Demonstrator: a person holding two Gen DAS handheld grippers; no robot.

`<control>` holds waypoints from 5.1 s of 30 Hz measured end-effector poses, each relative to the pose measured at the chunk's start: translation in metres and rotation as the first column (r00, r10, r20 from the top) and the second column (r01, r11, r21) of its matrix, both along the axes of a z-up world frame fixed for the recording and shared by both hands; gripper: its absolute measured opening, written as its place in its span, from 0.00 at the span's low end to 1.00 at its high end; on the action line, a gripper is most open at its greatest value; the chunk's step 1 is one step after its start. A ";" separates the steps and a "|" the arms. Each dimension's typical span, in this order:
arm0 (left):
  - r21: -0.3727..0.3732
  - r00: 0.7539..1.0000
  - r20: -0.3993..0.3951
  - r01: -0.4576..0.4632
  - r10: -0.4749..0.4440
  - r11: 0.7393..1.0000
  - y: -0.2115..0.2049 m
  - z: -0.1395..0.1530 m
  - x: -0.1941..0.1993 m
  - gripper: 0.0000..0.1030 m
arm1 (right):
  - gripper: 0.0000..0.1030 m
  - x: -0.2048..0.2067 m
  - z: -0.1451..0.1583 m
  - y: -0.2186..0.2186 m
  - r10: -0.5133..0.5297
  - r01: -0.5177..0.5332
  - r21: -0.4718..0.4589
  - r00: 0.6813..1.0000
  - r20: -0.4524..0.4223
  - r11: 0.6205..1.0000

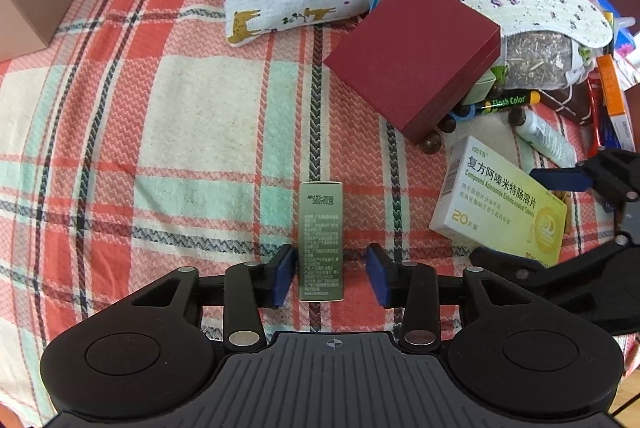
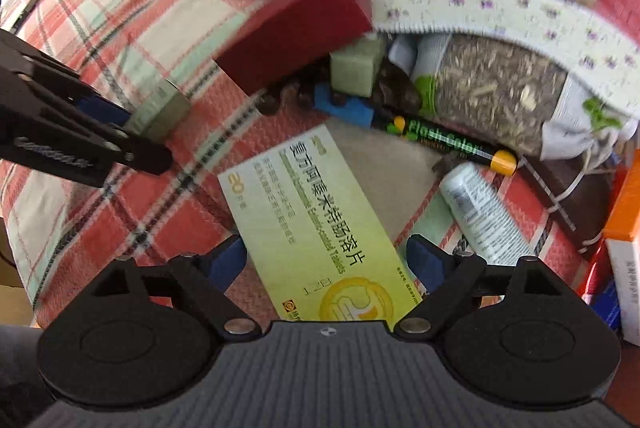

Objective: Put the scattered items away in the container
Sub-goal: 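Grasp yellow-green medicine box with right tool while left tool holds green box, then carry green box in left tool and medicine box in right tool to cardboard box, then open left tool to drop green box while right tool releases medicine box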

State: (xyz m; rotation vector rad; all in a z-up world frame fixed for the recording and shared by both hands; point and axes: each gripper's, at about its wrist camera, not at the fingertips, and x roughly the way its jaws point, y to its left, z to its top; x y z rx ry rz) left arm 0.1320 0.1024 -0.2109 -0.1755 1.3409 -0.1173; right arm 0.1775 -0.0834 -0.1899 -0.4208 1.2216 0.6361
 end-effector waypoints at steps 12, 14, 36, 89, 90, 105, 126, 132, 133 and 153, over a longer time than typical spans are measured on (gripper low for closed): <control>0.024 0.999 -0.015 0.036 -0.036 0.999 0.000 -0.007 0.007 0.39 | 0.81 -0.019 -0.002 0.008 -0.037 0.037 -0.006 0.997 -0.074 0.999; 0.023 0.999 -0.009 0.043 -0.042 0.999 -0.006 -0.011 0.009 0.48 | 0.81 -0.019 -0.003 0.010 -0.034 0.033 -0.011 0.997 -0.072 0.999; 0.078 0.997 0.017 0.069 -0.070 0.995 -0.060 0.028 -0.030 0.19 | 0.76 -0.049 0.043 -0.001 -0.112 0.122 0.128 0.990 -0.084 0.984; 0.114 0.926 0.372 0.023 -0.064 0.993 0.299 0.210 0.036 0.20 | 0.76 0.015 0.207 0.320 -0.153 0.082 0.308 0.964 0.216 0.948; 0.110 0.924 0.377 0.021 -0.061 0.994 0.307 0.211 0.043 0.20 | 0.76 0.022 0.208 0.328 -0.156 0.085 0.307 0.964 0.216 0.948; 0.146 0.945 0.326 -0.061 0.010 0.987 0.415 0.159 0.164 0.20 | 0.76 0.138 0.161 0.439 -0.229 0.173 0.278 0.956 0.184 0.945; 0.162 0.960 0.279 -0.047 0.000 0.986 0.463 0.076 0.276 0.38 | 0.76 0.241 0.075 0.503 -0.374 0.349 0.161 0.913 0.164 0.923; 0.101 0.961 0.278 -0.045 0.015 0.994 0.468 0.077 0.279 0.52 | 0.79 0.254 0.071 0.501 -0.372 0.354 0.132 0.915 0.157 0.926; 0.097 0.962 0.274 -0.038 0.010 0.995 0.467 0.077 0.279 0.55 | 0.83 0.255 0.071 0.498 -0.375 0.359 0.121 0.912 0.165 0.926; 0.143 0.965 0.244 0.057 -0.091 0.988 0.426 0.090 0.266 1.00 | 0.95 0.232 0.110 0.436 -0.390 0.349 0.222 0.902 0.183 0.911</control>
